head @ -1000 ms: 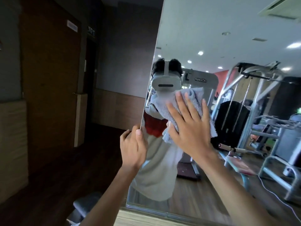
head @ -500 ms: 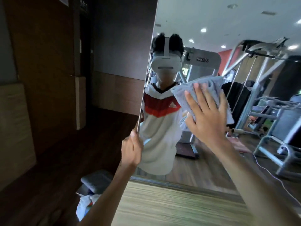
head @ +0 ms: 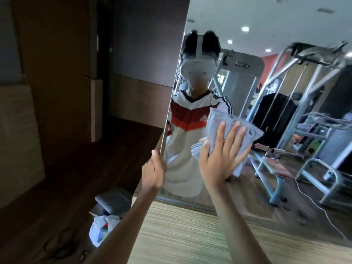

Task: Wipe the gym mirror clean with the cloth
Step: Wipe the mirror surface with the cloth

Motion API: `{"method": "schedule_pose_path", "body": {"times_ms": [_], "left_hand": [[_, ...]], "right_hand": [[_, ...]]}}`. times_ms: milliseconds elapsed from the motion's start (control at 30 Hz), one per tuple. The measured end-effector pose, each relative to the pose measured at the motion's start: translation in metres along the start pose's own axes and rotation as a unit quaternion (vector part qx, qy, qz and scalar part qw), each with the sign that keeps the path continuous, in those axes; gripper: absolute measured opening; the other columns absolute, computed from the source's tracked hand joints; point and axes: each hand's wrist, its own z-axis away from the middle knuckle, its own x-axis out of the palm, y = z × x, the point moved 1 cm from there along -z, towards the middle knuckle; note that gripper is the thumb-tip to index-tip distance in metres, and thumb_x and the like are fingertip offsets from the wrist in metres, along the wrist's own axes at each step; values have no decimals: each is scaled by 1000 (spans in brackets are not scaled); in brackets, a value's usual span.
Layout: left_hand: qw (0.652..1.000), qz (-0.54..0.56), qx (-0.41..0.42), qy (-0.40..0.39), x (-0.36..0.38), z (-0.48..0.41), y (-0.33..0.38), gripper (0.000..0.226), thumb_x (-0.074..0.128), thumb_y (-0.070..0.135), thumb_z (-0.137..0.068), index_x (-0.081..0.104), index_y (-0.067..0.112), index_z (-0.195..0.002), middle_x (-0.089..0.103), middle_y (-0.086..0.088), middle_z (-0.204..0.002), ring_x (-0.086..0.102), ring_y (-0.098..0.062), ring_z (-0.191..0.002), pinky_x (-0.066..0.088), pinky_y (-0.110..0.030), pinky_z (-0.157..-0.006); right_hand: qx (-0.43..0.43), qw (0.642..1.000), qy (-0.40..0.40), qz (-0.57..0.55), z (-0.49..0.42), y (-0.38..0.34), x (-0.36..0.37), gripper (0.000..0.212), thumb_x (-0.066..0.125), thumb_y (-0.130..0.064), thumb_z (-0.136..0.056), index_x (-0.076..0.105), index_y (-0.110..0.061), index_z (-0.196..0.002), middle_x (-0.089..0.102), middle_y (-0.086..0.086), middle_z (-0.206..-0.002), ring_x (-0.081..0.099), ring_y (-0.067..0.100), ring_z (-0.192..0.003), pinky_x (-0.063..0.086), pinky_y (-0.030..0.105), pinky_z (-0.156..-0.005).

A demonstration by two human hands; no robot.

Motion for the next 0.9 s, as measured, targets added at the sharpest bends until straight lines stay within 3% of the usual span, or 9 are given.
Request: {"method": "schedule_pose_path", "body": {"times_ms": [100,200,267,400,467,533,600,700,900], "left_hand": [[998,27,-29,-53,2,6,-21,74,3,70,-98,54,38,-55,56,20,-58,53,4,-62,45,-26,-70],[993,-17,-73,-93,-6,15,-47,92,2,87,-85,71,33,-113,74,2,-110,65,-17,-113,49,-39,-102],[989,-81,-75,-100,-12,21,-59,105,-4,88,-81,68,22,-117,73,-10,-115,62,-30,-120,43,-46,-106],[964,-237,32,-116,-23,38,-47,83,1,63,-99,62,16,-129,73,-8,-113,65,-30,-113,45,-39,-99],[941,-292,99,-138,-28,44,-54,77,6,58,-105,61,9,-128,73,-7,-104,70,-31,-99,47,-38,-90],[902,-371,147,-166,-36,48,-69,81,12,64,-104,65,5,-121,75,-6,-101,72,-29,-98,44,-37,-94],[857,-446,161,-202,-39,51,-73,92,14,76,-96,57,4,-134,64,-9,-134,59,-25,-127,30,-36,-109],[805,-510,80,-292,-43,55,-75,114,27,88,-78,8,11,-160,-8,4,-166,-1,-16,-156,6,-46,-124],[792,-531,70,-292,-51,47,-74,98,49,68,-91,4,16,-161,-2,7,-169,-3,-10,-155,3,-45,-124]], "right_hand": [[-178,979,-97,-13,61,-22,2,66,52,-31,-90,35,-24,-153,28,8,-161,24,22,-150,12,59,-119],[-406,902,-143,-26,62,0,0,66,58,-28,-86,43,-29,-150,33,1,-160,44,14,-138,17,57,-120],[-394,908,-136,-41,36,0,-2,64,53,-27,-88,40,-29,-151,33,0,-159,40,13,-141,16,58,-119],[-170,981,-82,-36,22,-30,-1,57,47,-28,-94,43,-25,-150,30,5,-158,20,16,-149,9,58,-120],[-181,979,-93,-27,45,-43,1,59,47,-27,-92,41,-24,-151,29,7,-159,26,19,-147,9,58,-119],[-327,935,-140,-9,76,-35,5,63,52,-28,-90,41,-24,-152,28,5,-160,35,19,-143,14,59,-118],[-512,839,-186,9,96,-6,3,60,51,-30,-90,45,-24,-149,27,2,-161,43,15,-138,8,60,-121],[-625,748,-221,2,76,38,-5,57,38,-30,-91,49,-23,-147,33,2,-160,44,14,-137,1,66,-118],[-360,917,-172,-15,39,1,-17,60,44,-25,-87,49,-24,-147,36,5,-158,37,21,-143,16,64,-117]]}}
